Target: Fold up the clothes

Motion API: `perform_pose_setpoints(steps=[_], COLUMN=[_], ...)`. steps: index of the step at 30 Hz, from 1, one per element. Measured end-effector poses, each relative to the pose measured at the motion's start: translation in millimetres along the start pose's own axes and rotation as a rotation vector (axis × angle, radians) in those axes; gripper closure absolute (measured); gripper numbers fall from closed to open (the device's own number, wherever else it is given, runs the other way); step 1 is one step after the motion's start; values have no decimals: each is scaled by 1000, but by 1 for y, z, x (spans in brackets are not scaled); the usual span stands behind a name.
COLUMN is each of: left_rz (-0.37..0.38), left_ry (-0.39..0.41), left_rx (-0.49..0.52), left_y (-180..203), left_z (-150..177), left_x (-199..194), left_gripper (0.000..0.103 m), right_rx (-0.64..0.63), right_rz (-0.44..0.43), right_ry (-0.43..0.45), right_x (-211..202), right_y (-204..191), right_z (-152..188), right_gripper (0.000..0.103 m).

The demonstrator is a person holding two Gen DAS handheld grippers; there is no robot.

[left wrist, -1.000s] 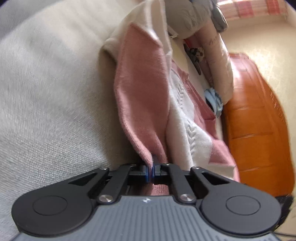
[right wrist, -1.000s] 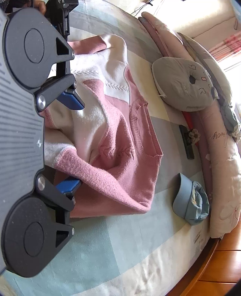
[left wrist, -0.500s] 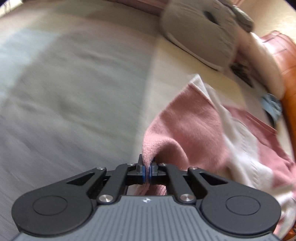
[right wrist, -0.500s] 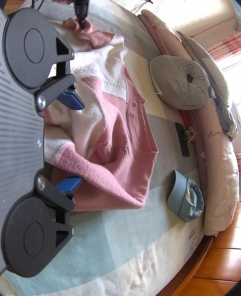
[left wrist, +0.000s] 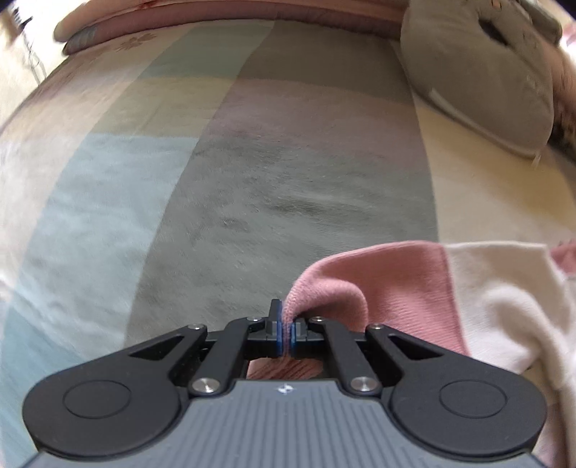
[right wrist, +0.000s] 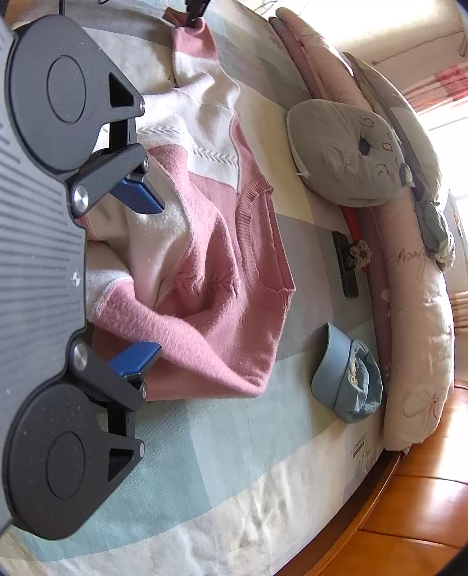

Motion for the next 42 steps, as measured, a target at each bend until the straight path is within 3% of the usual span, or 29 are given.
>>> perform_pose_setpoints(steps=[7,12,17,21,25,30,34,37,42], left_rz=[-44,-62,-42,-89,-115,-242,-163,-87,42], left_ry=[1,29,35,53,70,117,134,144,142], left_rx=[52,20,-25,-56,-79,-125,-185,-142,-63], left_y=[-2,-23,-39,-46,-52,-55,-64,-47,-14], left_z=[-15,-21,-30,-36,-39,-42,-39,-30,-16], left_x=[2,-6,-11,-17,-22,-28,-37,-33,-7], left_gripper=[99,99,89,83,70,72,73,66,64], right_rx=[-167,-278,-289,-291,-266,-244,-261,-260,-279], right_rz=[-68,-104,-139,-134,-129,-133,-133,-140,-136], right_ry=[-58,-49,-34,-42,-46,-58,-55,-61,-81], right_x=[-1,-2,2,6,8,11,12,15,22], right_y=[-51,-92,-108,-110,-104,-101,-105,-107,-115], right_z=[-22,-38,-51,-51,-49,-47,-47,-49,-49], right_gripper=[20,17,17,17,17,17,17,16,16])
Point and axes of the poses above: each gripper's, at about its wrist camera, not at the fingertips, and x roughly the way its jaws point, y to its right, z to its underside, the point moved 1 cm from there along x, roughly the way its jaws point, and after that the axes turned 13 degrees about -y, right-handed, at the moved point
